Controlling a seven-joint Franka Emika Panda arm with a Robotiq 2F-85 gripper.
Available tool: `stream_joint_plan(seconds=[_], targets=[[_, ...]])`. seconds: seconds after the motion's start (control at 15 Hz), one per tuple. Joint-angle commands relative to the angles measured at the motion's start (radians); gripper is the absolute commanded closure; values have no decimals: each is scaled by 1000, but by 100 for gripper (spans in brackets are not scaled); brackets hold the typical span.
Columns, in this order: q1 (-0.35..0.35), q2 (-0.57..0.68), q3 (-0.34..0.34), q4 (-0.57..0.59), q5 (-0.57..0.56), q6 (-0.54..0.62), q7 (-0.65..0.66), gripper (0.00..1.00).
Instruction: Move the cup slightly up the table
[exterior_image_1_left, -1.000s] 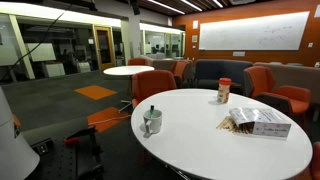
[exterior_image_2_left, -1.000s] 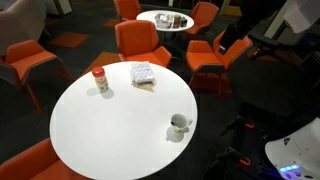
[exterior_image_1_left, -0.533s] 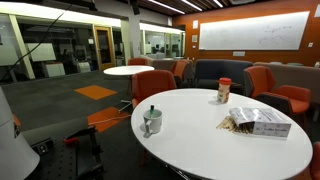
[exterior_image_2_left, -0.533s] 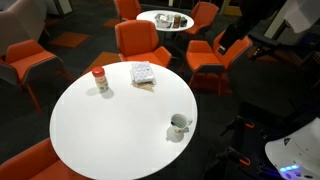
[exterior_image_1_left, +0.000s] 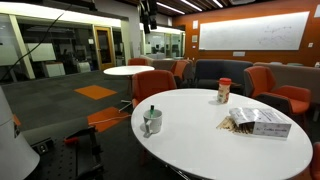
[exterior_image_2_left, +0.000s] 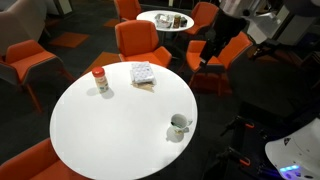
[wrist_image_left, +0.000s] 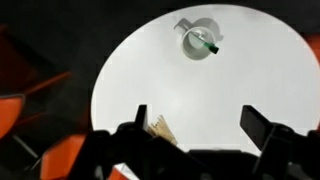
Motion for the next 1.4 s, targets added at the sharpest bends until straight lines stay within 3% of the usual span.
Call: stream_joint_plan(seconds=[0.0,0.27,0.6,1.0,1.33], targets=[[40,76,-77,-32,128,42,-148,0],[70,209,-73,-100,163,117,-313,0],[133,402,-8,-167,103,357,-382,0],[165,610,6,-150,-118,541,-373,0],[179,717,-12,-144,-262,608,-359,4]])
